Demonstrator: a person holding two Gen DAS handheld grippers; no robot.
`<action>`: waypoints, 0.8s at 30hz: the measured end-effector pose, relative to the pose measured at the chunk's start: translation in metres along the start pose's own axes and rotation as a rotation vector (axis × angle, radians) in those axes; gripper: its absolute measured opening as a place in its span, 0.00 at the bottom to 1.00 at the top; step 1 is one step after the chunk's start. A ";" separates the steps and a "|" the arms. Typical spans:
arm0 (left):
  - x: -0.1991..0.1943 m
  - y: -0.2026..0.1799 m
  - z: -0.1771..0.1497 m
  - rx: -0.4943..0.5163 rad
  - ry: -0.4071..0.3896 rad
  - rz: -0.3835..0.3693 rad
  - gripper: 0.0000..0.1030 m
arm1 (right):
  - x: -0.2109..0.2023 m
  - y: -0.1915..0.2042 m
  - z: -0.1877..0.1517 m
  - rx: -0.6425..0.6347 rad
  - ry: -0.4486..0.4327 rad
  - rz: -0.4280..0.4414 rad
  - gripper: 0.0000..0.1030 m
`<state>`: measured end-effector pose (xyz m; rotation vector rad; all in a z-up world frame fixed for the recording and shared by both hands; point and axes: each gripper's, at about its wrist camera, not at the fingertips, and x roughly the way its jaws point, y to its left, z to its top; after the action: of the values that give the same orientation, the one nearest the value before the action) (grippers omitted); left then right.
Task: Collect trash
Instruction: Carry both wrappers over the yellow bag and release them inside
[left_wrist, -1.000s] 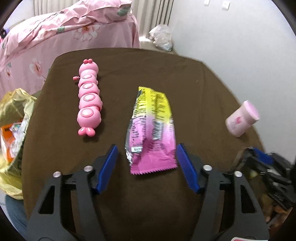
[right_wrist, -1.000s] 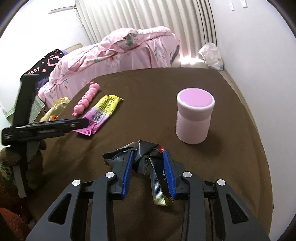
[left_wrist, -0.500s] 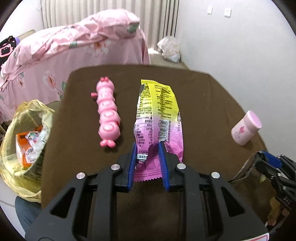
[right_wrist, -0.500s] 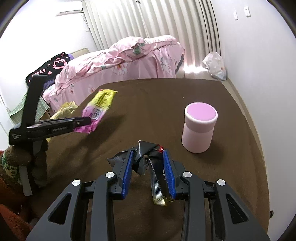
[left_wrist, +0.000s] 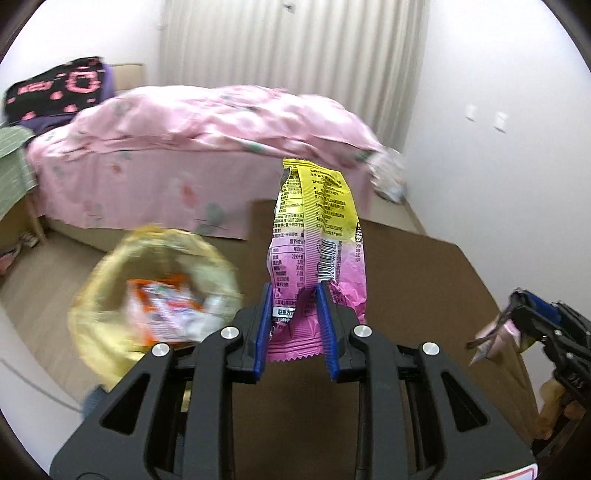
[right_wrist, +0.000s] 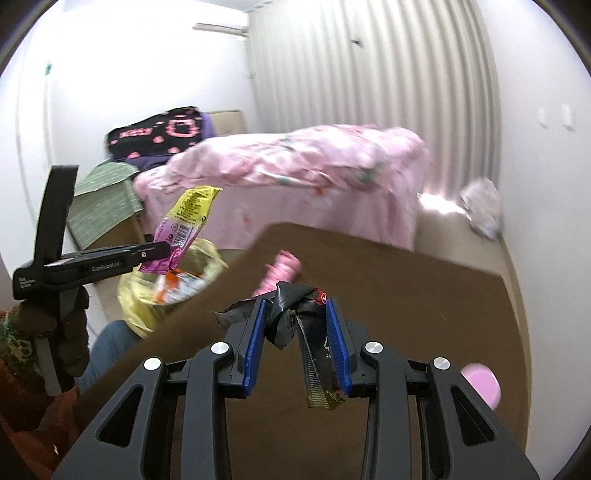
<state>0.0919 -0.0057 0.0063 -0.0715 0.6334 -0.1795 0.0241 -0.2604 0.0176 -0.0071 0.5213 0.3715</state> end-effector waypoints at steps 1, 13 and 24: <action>-0.003 0.013 0.001 -0.019 -0.007 0.021 0.23 | 0.005 0.009 0.007 -0.022 -0.001 0.018 0.30; 0.031 0.147 -0.016 -0.264 0.053 0.234 0.23 | 0.101 0.079 0.080 -0.165 0.048 0.173 0.30; 0.098 0.163 -0.042 -0.340 0.162 0.183 0.25 | 0.208 0.129 0.121 -0.226 0.113 0.309 0.30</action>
<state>0.1678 0.1355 -0.1045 -0.3278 0.8237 0.1019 0.2043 -0.0560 0.0323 -0.1681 0.5908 0.7338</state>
